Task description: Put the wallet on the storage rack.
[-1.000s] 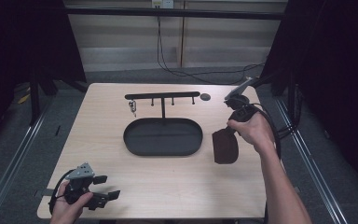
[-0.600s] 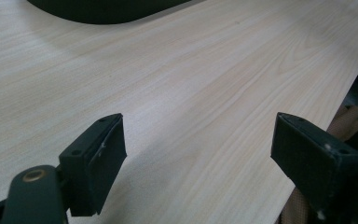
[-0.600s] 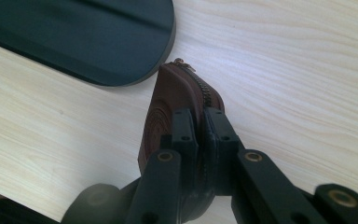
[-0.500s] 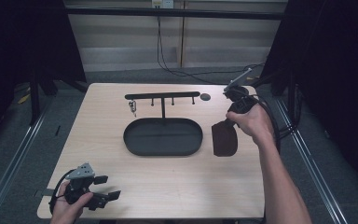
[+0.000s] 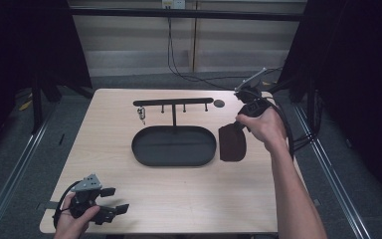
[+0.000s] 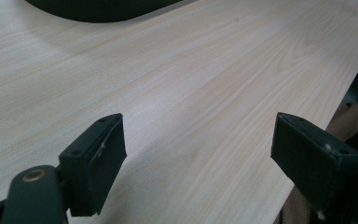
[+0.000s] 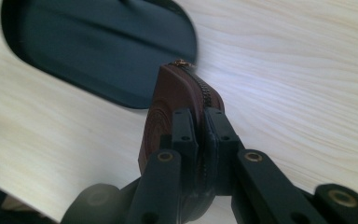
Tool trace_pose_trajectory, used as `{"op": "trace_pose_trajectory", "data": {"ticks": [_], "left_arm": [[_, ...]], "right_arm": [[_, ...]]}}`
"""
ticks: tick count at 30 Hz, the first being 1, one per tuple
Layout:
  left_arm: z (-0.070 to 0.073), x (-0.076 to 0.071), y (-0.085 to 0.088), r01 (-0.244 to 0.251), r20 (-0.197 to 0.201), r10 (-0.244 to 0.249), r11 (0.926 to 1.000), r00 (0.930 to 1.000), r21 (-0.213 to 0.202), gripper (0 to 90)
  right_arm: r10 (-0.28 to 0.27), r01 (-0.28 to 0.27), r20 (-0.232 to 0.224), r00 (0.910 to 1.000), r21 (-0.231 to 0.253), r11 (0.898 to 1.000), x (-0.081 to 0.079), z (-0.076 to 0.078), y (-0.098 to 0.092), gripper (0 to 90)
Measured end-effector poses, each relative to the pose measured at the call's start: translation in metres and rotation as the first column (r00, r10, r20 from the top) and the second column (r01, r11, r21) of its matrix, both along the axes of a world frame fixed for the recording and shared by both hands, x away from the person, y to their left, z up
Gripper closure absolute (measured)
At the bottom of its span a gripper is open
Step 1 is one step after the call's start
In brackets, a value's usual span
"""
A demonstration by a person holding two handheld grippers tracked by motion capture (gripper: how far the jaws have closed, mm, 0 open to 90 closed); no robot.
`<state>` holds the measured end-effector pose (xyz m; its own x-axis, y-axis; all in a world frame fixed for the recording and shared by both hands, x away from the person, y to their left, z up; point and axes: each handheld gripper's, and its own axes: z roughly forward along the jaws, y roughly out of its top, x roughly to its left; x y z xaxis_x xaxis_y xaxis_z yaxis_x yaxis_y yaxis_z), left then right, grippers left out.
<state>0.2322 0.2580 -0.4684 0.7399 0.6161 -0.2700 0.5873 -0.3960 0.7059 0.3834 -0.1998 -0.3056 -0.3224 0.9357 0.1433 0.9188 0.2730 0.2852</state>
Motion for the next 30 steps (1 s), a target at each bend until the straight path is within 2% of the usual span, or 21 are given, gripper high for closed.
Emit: {"op": "trace_pose_trajectory", "data": {"ticks": [8,12,13,15,25,30], "left_arm": [[0.0,0.0,0.0,-0.004,-0.003,0.004,1.0,1.0,-0.005,17.7],[0.0,0.0,0.001,-0.002,0.0,0.002,1.0,1.0,-0.003,17.7],[0.0,0.0,0.001,-0.003,-0.001,0.003,1.0,1.0,-0.003,17.7],[0.0,0.0,0.001,-0.004,-0.003,0.004,1.0,1.0,-0.004,17.7],[0.0,-0.001,0.001,-0.004,0.0,0.004,1.0,1.0,-0.008,17.7],[0.001,-0.001,0.002,-0.007,0.0,0.007,0.9999,1.0,-0.01,17.7]], "right_arm": [[-0.002,0.001,0.019,0.9998,0.065,0.998,0.007,-0.003,0.007,83.8],[-0.004,0.002,0.026,0.9996,0.082,0.997,0.01,-0.006,0.011,83.8],[-0.018,0.014,0.039,0.9991,0.103,0.995,0.011,-0.007,0.012,83.8],[-0.02,0.014,0.045,0.9988,0.112,0.994,0.012,-0.008,0.012,83.8],[-0.022,0.013,0.053,0.9984,0.162,0.987,0.02,-0.026,0.02,83.9],[-0.028,0.012,0.077,0.9966,0.199,0.98,0.023,-0.031,0.024,83.9]]}}
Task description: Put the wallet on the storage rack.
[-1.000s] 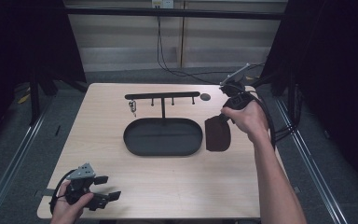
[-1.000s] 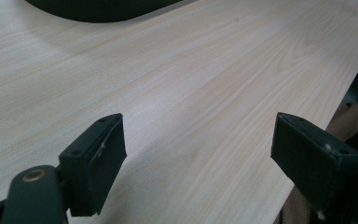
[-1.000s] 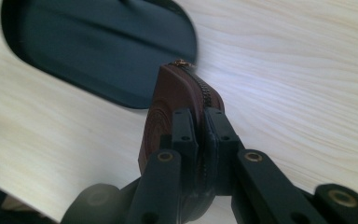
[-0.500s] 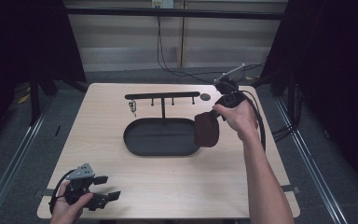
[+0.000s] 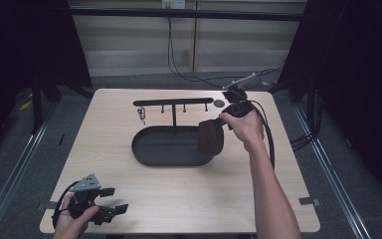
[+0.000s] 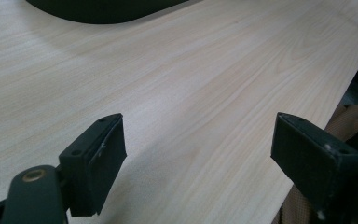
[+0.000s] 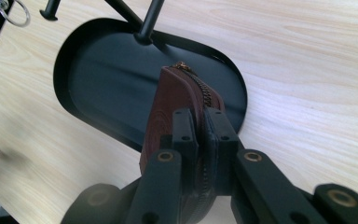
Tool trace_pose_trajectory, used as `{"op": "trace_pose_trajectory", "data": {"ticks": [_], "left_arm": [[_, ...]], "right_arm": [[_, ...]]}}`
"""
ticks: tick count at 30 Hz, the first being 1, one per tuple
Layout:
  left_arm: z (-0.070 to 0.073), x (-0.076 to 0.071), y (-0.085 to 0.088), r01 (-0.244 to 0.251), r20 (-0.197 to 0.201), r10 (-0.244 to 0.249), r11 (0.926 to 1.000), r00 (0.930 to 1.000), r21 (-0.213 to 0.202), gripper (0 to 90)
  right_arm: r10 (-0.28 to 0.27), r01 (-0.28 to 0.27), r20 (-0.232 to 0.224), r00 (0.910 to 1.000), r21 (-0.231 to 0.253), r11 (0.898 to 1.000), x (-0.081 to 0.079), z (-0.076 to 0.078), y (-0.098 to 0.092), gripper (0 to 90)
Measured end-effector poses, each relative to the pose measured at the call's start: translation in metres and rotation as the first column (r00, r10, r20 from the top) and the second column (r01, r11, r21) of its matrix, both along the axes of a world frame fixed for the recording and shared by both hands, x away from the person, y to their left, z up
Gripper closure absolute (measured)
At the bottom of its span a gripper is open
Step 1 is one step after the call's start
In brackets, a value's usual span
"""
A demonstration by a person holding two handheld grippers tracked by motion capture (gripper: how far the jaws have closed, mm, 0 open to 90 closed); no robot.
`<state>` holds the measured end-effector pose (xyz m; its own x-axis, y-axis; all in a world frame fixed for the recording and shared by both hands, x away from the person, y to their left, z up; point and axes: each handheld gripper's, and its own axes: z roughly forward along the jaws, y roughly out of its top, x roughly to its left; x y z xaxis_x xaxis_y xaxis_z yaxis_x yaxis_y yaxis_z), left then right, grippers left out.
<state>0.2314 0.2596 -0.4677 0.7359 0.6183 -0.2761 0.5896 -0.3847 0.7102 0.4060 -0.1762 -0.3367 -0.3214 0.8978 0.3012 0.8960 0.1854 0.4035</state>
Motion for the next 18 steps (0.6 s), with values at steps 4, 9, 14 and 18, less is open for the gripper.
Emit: {"op": "trace_pose_trajectory", "data": {"ticks": [4,9,14,18], "left_arm": [[0.0,0.0,0.0,0.003,-0.001,-0.003,1.0,1.0,-0.002,17.7],[0.0,0.0,0.0,0.001,0.0,-0.001,1.0,1.0,-0.002,17.7],[0.0,0.0,0.0,0.004,-0.001,-0.004,1.0,1.0,-0.002,17.7],[0.0,0.0,0.0,0.003,-0.001,-0.003,1.0,1.0,-0.002,17.7]], "right_arm": [[-0.003,0.003,0.006,1.0,0.039,0.999,0.004,-0.006,0.001,83.9],[-0.013,0.013,0.012,0.9998,0.055,0.998,0.006,-0.014,0.002,84.0],[-0.043,0.042,0.007,0.9991,0.097,0.994,0.009,-0.024,0.001,84.0],[-0.061,0.061,-0.001,0.9981,0.121,0.991,0.01,-0.036,0.002,84.0]]}}
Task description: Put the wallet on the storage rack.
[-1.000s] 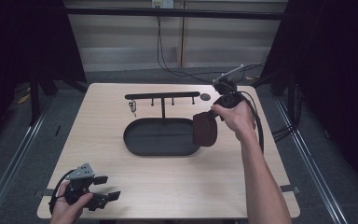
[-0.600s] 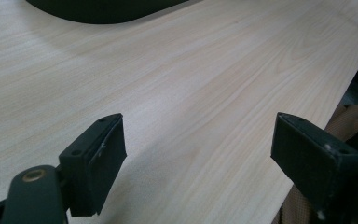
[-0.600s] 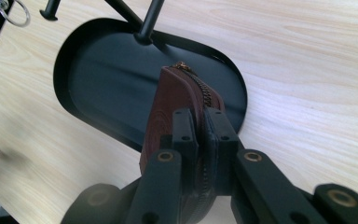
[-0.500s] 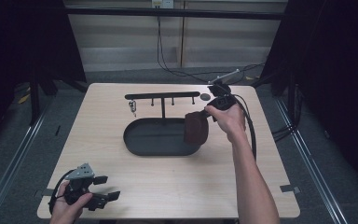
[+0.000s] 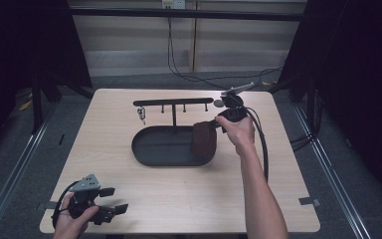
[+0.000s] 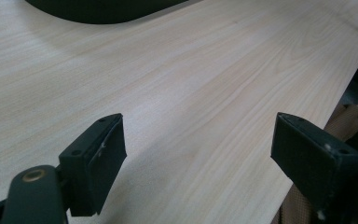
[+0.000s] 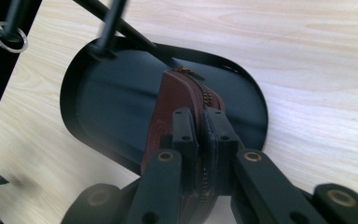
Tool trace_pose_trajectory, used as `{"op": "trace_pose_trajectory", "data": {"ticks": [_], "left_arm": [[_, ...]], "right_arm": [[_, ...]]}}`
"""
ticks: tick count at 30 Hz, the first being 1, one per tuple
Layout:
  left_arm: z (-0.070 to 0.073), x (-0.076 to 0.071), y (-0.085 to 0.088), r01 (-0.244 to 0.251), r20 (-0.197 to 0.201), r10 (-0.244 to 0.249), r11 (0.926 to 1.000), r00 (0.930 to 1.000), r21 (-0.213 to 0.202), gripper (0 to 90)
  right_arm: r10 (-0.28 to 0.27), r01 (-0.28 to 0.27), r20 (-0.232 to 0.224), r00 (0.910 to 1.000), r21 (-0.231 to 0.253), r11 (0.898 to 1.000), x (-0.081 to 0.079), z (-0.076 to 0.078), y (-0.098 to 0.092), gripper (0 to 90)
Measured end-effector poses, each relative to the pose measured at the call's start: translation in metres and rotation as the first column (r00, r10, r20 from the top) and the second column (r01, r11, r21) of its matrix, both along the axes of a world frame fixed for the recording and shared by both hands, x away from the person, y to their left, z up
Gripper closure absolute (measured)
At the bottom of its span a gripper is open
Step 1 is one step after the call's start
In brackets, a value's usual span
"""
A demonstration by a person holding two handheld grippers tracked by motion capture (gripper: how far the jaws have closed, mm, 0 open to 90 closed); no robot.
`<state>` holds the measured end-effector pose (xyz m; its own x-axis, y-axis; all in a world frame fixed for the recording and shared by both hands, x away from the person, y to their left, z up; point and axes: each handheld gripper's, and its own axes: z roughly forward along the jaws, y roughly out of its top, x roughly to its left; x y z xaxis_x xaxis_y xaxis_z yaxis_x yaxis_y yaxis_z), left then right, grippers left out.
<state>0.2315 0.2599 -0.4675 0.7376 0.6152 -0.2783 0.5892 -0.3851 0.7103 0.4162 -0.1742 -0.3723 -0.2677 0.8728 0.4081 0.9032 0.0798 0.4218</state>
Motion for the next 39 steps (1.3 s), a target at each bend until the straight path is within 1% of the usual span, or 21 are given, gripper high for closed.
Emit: {"op": "trace_pose_trajectory", "data": {"ticks": [4,7,9,11,12,14,15,17,22,24,25,27,30,31,34,35,37,39], "left_arm": [[-0.001,0.001,0.0,0.005,-0.009,-0.005,1.0,1.0,0.003,17.7],[-0.001,0.001,-0.001,0.008,-0.007,-0.008,1.0,0.9999,0.005,17.7],[-0.001,0.001,-0.001,0.01,-0.006,-0.01,0.9999,0.9999,0.007,17.7],[-0.001,0.0,0.0,0.003,-0.006,-0.003,1.0,1.0,0.005,17.7],[-0.001,0.001,0.0,0.005,-0.009,-0.005,1.0,1.0,0.005,17.7],[-0.001,0.0,0.0,0.003,-0.013,-0.003,1.0,0.9999,-0.003,17.7],[-0.001,0.0,0.0,0.005,-0.014,-0.005,1.0,0.9999,-0.004,17.7],[0.0,0.0,0.0,0.006,-0.012,-0.006,1.0,0.9999,-0.003,17.7],[0.0,0.0,0.0,0.005,-0.01,-0.005,1.0,0.9999,-0.003,17.7],[0.0,0.0,0.0,0.004,-0.009,-0.004,1.0,0.9999,-0.003,17.7],[0.0,0.0,0.0,0.001,-0.01,-0.001,1.0,1.0,-0.007,17.7],[0.0,0.0,0.0,0.003,-0.011,-0.003,1.0,0.9999,-0.009,17.7],[0.0,0.0,0.001,0.003,-0.009,-0.003,1.0,1.0,-0.006,17.7],[0.0,0.0,0.001,0.002,-0.009,-0.002,1.0,1.0,-0.007,17.7],[0.001,0.0,0.001,0.004,-0.008,-0.004,1.0,1.0,-0.007,17.7],[0.001,0.0,0.001,0.004,-0.009,-0.004,1.0,1.0,-0.008,17.7],[0.001,0.0,0.001,0.002,-0.007,-0.002,1.0,1.0,-0.009,17.7],[0.001,0.001,0.001,0.001,-0.007,-0.001,1.0,1.0,-0.008,17.7]], "right_arm": [[-0.008,0.008,-0.008,0.9999,0.009,1.0,0.002,-0.013,0.001,84.0],[-0.009,0.009,-0.005,0.9999,0.025,1.0,0.003,-0.021,0.003,84.0],[-0.015,0.015,0.005,0.9999,0.037,0.999,0.004,-0.026,0.005,84.1],[-0.013,0.013,0.002,0.9999,0.05,0.999,0.006,-0.032,0.007,84.1],[-0.02,0.019,0.01,0.9998,0.052,0.998,0.006,-0.036,0.008,84.0],[-0.025,0.025,0.007,0.9997,0.052,0.998,0.007,-0.041,0.009,84.1],[-0.03,0.029,0.014,0.9994,0.057,0.998,0.007,-0.043,0.009,84.1],[-0.036,0.035,0.012,0.9993,0.069,0.997,0.009,-0.05,0.009,84.0],[-0.046,0.045,0.015,0.9988,0.079,0.996,0.011,-0.06,0.007,83.4],[-0.06,0.059,0.015,0.9981,0.084,0.995,0.011,-0.062,0.008,83.0],[-0.064,0.063,0.009,0.9979,0.083,0.995,0.012,-0.064,0.008,82.7],[-0.057,0.056,0.016,0.9983,0.059,0.997,0.014,-0.068,0.011,82.3],[-0.052,0.051,0.012,0.9986,0.061,0.997,0.016,-0.073,0.014,81.5],[-0.047,0.046,0.017,0.9988,0.053,0.998,0.017,-0.075,0.016,81.2],[-0.048,0.046,0.031,0.9984,0.048,0.998,0.018,-0.077,0.018,80.1],[-0.046,0.045,0.03,0.9985,0.046,0.998,0.018,-0.078,0.018,79.6],[-0.041,0.04,0.046,0.9981,0.029,0.999,0.017,-0.078,0.018,80.1],[-0.057,0.055,0.058,0.9967,0.037,0.998,0.015,-0.077,0.015,78.7]]}}
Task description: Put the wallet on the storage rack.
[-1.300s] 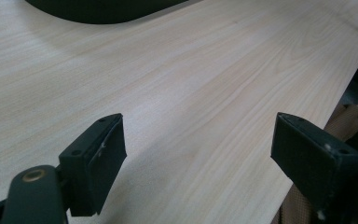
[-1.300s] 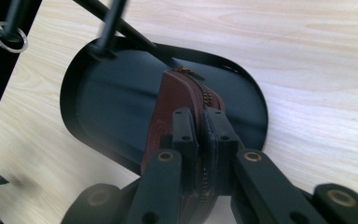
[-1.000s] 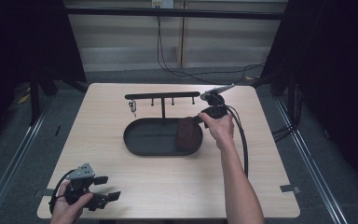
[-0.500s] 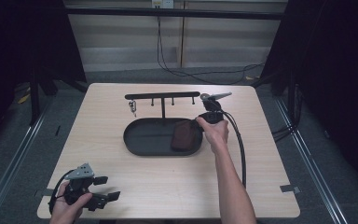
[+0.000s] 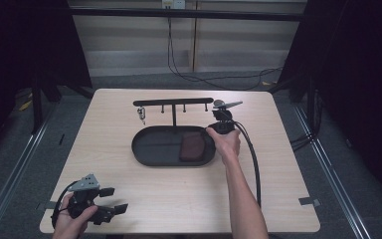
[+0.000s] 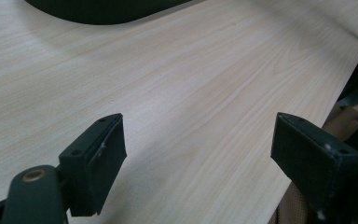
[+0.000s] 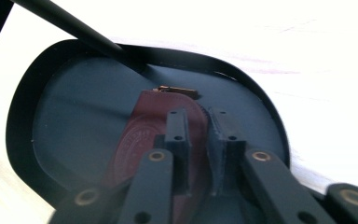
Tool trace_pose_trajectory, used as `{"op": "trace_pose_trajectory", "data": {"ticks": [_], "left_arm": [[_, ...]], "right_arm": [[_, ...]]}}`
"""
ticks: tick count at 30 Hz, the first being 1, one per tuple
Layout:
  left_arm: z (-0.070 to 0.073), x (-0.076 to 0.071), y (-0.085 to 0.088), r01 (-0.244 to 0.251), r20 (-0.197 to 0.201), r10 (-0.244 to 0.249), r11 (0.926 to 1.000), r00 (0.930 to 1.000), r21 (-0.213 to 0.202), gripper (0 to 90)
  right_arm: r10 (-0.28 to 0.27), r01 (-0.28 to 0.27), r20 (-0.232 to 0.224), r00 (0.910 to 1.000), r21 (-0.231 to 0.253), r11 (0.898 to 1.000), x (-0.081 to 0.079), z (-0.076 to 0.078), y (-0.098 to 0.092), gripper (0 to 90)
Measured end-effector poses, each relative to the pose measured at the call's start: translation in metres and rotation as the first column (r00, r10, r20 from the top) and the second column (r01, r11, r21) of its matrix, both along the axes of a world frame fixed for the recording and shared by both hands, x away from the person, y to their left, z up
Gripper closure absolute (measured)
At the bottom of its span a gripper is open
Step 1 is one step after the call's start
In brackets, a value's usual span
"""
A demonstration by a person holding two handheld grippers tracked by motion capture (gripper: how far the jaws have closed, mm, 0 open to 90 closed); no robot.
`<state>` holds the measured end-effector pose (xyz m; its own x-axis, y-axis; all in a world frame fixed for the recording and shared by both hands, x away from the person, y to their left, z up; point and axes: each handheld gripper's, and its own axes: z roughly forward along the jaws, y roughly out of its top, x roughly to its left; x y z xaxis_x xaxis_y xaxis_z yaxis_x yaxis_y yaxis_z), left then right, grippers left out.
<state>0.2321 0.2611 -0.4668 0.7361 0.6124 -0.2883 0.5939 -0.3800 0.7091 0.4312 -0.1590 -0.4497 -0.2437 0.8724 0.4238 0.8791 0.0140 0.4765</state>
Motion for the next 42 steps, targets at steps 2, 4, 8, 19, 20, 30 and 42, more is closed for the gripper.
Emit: {"op": "trace_pose_trajectory", "data": {"ticks": [2,4,8,19,20,30,42], "left_arm": [[0.0,0.0,-0.001,-0.001,0.001,0.001,1.0,1.0,-0.001,17.7],[0.0,0.0,-0.001,-0.002,0.002,0.002,1.0,1.0,0.001,17.7],[0.0,0.001,-0.001,-0.003,0.002,0.003,1.0,1.0,0.003,17.7],[0.0,0.002,0.001,-0.017,0.0,0.017,0.9998,0.9999,-0.004,17.7],[0.0,0.002,0.001,-0.019,-0.002,0.019,0.9998,0.9998,-0.008,17.6],[0.0,0.004,0.002,-0.038,-0.003,0.038,0.9992,0.9993,-0.011,17.6],[0.0,0.004,0.003,-0.051,-0.004,0.051,0.9987,0.9987,0.0,17.6]], "right_arm": [[-0.001,0.001,0.001,1.0,0.013,1.0,-0.002,0.001,-0.002,77.2],[-0.003,0.003,0.019,0.9998,0.019,1.0,-0.004,0.003,-0.005,75.0],[0.001,-0.002,0.033,0.9994,0.023,1.0,-0.008,0.009,-0.009,64.8],[0.035,-0.036,0.106,0.9938,0.013,0.999,-0.024,0.025,-0.019,35.9],[0.034,-0.035,0.109,0.9935,0.012,0.999,-0.025,0.026,-0.019,34.7],[0.039,-0.043,0.146,0.9885,0.023,0.999,-0.044,0.023,-0.032,21.9],[0.029,-0.033,0.189,0.9815,0.017,0.999,-0.078,0.024,-0.053,16.2]]}}
